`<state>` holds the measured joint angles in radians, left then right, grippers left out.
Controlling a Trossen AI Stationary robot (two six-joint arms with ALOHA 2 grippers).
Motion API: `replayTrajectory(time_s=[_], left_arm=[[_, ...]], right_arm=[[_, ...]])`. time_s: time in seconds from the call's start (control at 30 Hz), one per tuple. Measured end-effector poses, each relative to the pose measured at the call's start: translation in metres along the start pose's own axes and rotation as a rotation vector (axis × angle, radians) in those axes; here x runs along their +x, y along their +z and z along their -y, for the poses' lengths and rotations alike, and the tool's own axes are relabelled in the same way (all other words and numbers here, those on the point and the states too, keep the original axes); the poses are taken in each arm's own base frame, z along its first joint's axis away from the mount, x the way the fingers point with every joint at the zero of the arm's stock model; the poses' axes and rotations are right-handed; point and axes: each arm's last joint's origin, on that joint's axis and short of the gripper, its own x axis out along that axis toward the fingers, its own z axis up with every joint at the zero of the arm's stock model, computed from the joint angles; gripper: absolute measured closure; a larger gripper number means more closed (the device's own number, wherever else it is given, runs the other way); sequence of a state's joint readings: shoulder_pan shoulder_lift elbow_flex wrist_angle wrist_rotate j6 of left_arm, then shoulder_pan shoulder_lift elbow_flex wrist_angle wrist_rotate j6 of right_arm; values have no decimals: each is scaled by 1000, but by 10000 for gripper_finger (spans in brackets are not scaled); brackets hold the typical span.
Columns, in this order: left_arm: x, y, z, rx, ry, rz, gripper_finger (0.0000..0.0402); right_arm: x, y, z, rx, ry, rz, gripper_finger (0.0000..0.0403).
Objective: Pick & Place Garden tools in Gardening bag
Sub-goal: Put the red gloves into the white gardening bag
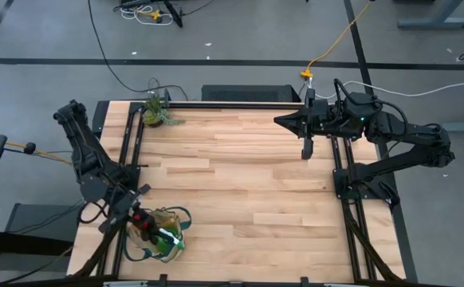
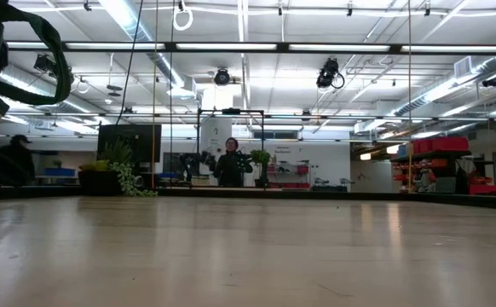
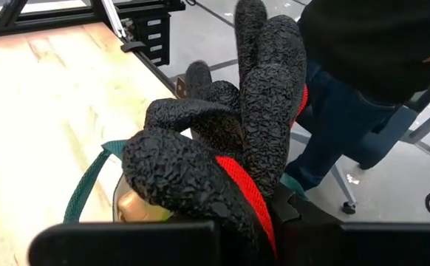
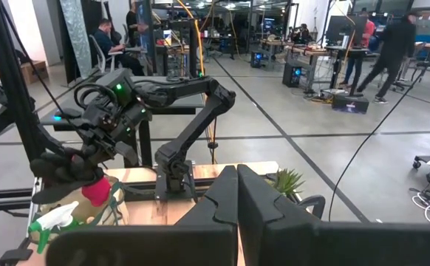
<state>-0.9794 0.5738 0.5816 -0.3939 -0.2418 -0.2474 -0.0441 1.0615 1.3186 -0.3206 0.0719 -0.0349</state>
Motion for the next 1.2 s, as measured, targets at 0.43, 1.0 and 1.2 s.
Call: replayTrajectory(time_s=[0.43, 1.0, 1.2], left_arm=[[14, -4, 2, -10, 25, -63, 371], [33, -11, 6, -44, 44, -153, 371], [34, -11, 6, -49, 49, -159, 371]], right_arm=[[0, 0, 0, 0, 0, 0, 403], [0, 0, 0, 0, 1, 0, 403], [0, 0, 0, 0, 1, 0, 403]])
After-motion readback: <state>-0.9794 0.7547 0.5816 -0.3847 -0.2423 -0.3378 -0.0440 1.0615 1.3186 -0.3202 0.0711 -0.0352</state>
